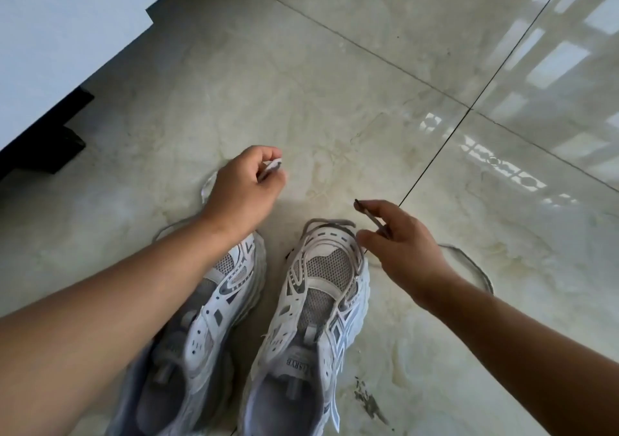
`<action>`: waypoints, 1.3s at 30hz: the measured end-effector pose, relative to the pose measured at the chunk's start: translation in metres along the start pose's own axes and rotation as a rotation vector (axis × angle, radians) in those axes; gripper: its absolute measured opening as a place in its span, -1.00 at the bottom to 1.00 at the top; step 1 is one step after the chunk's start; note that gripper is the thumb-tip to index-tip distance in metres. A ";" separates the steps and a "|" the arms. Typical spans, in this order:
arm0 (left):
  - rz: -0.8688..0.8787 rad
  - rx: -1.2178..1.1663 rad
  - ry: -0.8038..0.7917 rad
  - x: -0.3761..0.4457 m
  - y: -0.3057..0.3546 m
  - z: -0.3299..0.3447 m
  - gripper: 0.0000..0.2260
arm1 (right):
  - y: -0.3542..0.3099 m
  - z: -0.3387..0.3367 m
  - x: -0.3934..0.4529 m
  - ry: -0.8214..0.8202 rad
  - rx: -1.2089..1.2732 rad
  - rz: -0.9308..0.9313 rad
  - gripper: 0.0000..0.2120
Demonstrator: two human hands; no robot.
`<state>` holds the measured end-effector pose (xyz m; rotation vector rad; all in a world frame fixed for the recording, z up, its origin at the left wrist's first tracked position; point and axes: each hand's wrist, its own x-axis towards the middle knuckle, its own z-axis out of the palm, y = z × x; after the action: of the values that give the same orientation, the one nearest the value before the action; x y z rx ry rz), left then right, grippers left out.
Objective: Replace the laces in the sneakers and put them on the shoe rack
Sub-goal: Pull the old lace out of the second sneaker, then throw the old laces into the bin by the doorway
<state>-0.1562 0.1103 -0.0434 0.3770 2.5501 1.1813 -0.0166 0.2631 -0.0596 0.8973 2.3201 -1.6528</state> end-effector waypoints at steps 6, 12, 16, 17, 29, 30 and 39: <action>0.072 0.056 -0.031 -0.015 -0.007 -0.013 -0.83 | 0.005 0.006 0.022 -0.115 0.095 0.191 -0.92; 0.027 0.021 0.031 -0.046 -0.001 -0.047 -0.59 | -0.009 0.010 0.004 0.117 0.087 0.067 -0.88; -0.226 -0.106 0.117 -0.068 0.015 -0.085 -0.75 | -0.038 -0.003 -0.030 0.150 -0.072 0.153 -0.93; -0.312 -0.194 0.146 -0.074 0.023 -0.095 -0.71 | -0.048 -0.007 -0.040 0.142 -0.119 0.198 -0.91; -0.851 -0.827 0.510 -0.140 0.180 -0.224 -0.74 | -0.252 -0.056 -0.175 0.062 0.100 0.314 -0.85; -0.870 -0.856 0.520 -0.143 0.199 -0.238 -0.74 | -0.273 -0.063 -0.184 0.069 0.110 0.313 -0.85; -0.784 -0.902 0.414 -0.168 0.334 -0.349 -0.96 | -0.431 -0.121 -0.247 0.143 0.208 0.234 -0.83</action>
<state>-0.0977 0.0179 0.4561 -1.0404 1.7762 1.9354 -0.0283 0.1879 0.4454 1.3142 2.0545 -1.8023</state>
